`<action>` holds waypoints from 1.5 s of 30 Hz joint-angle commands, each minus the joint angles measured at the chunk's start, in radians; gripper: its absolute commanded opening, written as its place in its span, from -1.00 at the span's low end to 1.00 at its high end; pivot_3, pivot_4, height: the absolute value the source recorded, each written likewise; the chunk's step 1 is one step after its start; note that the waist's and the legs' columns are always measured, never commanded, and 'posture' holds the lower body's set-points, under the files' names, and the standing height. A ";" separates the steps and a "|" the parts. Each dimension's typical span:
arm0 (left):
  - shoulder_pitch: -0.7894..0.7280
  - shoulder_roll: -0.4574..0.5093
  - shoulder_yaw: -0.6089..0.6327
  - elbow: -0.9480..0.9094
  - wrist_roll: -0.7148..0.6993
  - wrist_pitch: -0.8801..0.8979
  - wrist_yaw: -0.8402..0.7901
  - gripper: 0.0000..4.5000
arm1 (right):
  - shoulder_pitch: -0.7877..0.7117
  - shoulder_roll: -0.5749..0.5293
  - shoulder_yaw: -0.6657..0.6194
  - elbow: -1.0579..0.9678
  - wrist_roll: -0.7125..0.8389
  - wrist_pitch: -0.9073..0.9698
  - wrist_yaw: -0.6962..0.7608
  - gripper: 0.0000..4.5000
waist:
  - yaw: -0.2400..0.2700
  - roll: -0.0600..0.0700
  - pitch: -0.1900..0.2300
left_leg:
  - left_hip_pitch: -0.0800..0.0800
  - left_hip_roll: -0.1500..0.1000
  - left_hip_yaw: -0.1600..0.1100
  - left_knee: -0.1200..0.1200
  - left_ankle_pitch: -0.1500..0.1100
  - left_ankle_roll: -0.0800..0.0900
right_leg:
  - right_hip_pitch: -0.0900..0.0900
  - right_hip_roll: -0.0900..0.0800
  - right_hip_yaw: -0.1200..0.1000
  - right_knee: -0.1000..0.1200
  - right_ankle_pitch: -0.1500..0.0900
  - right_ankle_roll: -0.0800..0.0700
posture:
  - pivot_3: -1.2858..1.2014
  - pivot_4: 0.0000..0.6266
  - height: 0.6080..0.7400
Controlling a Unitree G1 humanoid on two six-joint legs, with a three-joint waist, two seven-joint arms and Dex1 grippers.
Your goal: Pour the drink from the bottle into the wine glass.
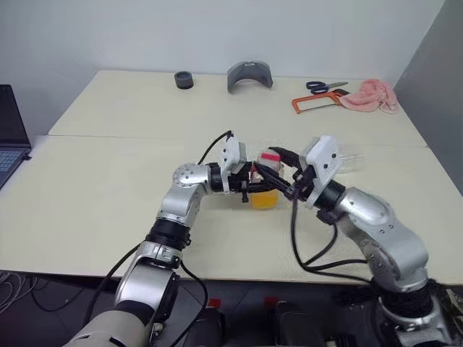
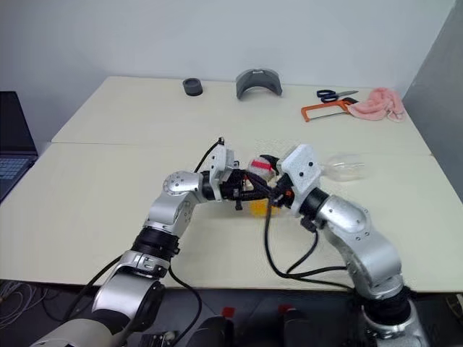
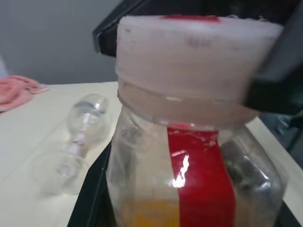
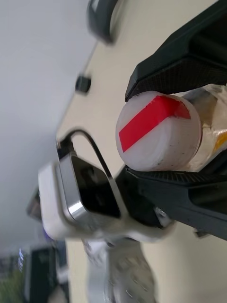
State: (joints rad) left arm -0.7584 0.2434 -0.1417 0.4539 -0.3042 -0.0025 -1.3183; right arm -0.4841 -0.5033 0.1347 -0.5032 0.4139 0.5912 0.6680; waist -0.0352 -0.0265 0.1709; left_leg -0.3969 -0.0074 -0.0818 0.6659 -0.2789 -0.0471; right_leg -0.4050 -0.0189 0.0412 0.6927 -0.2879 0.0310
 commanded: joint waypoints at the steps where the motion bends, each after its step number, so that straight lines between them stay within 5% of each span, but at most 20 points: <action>1: -0.025 0.018 0.003 -0.022 -0.019 0.034 -0.030 -0.25 | -0.150 -0.063 0.008 0.099 0.124 -0.027 0.302 -0.16 | -0.003 0.001 0.000 | 0.000 0.000 0.001 0.000 0.000 0.000 | 0.000 0.001 0.000 0.000 0.000 0.000 | 0.03 -0.52 1.00; 4: -0.026 0.023 0.003 -0.028 -0.021 0.042 -0.040 -0.25 | -0.259 -0.080 0.004 0.225 0.172 0.015 0.408 -0.16 | -0.006 0.001 0.001 | 0.000 0.001 0.000 -0.001 0.000 0.000 | 0.000 0.001 0.000 0.000 0.000 0.000 | 0.03 -0.52 1.00; 9: -0.011 0.023 0.005 -0.050 -0.021 0.050 -0.015 -0.25 | -0.215 -0.106 -0.051 0.203 0.161 0.051 0.357 -0.16 | 0.000 0.001 0.001 | -0.001 0.001 -0.002 -0.001 0.000 0.000 | -0.001 -0.002 0.000 -0.001 0.000 0.000 | 0.03 -0.52 1.00; 10: -0.008 0.022 0.007 -0.051 -0.021 0.049 -0.005 -0.25 | -0.193 -0.110 -0.079 0.183 0.166 0.058 0.330 0.16 | 0.002 0.001 0.001 | -0.002 0.001 -0.003 -0.001 0.000 0.000 | -0.001 -0.002 0.000 -0.001 0.000 0.000 | 0.03 -0.52 1.00; 16: -0.008 -0.002 0.029 -0.040 -0.009 0.016 0.083 -0.25 | -0.024 -0.051 -0.218 -0.086 0.175 0.107 0.035 1.00 | 0.006 0.001 0.001 | -0.003 0.002 -0.005 0.000 0.000 0.000 | -0.001 -0.004 0.000 -0.002 0.000 0.000 | 0.03 -0.52 1.00; 21: -0.012 -0.026 0.032 -0.019 0.015 -0.020 0.143 -0.25 | 0.094 0.071 -0.113 -0.286 0.061 0.190 -0.271 1.00 | 0.001 0.001 0.001 | -0.002 0.002 -0.004 -0.001 0.000 0.000 | -0.001 -0.003 0.000 -0.001 0.000 0.000 | 0.03 -0.52 1.00; 26: -0.008 -0.045 0.019 -0.013 0.028 -0.035 0.158 -0.25 | 0.104 0.204 0.010 -0.257 -0.115 0.175 -0.490 1.00 | 0.001 0.001 0.001 | -0.001 0.001 -0.004 0.000 0.001 -0.001 | -0.001 -0.002 0.001 0.001 0.000 0.000 | 0.03 -0.52 1.00; 37: -0.012 -0.051 0.015 -0.001 0.039 -0.046 0.156 -0.25 | 0.086 0.272 0.064 -0.199 -0.248 0.138 -0.548 1.00 | 0.002 0.001 0.001 | -0.001 0.000 -0.004 0.000 0.001 -0.002 | -0.001 -0.002 0.001 0.001 0.000 0.000 | 0.03 -0.52 1.00; 40: -0.010 -0.049 0.018 -0.001 0.040 -0.047 0.160 -0.25 | 0.095 0.284 0.060 -0.196 -0.249 0.145 -0.543 0.73 | 0.002 0.001 0.001 | -0.001 0.000 -0.004 0.000 0.001 -0.001 | -0.001 -0.002 0.001 0.001 0.000 0.000 | 0.03 -0.52 1.00; 45: -0.009 -0.046 0.020 -0.002 0.040 -0.046 0.161 -0.25 | 0.107 0.286 0.063 -0.197 -0.238 0.144 -0.516 -0.05 | 0.001 0.001 0.001 | -0.001 0.000 -0.004 0.000 0.001 -0.001 | -0.001 -0.002 0.001 0.001 0.000 0.000 | 0.03 -0.52 1.00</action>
State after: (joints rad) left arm -0.7519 0.1947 -0.1313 0.4790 -0.2545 -0.0286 -1.1545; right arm -0.3790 -0.2156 0.2251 -0.6794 0.1807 0.7498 0.1538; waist -0.0338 -0.0257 0.1714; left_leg -0.3980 -0.0073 -0.0855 0.6654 -0.2784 -0.0477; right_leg -0.4061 -0.0208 0.0419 0.6935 -0.2880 0.0309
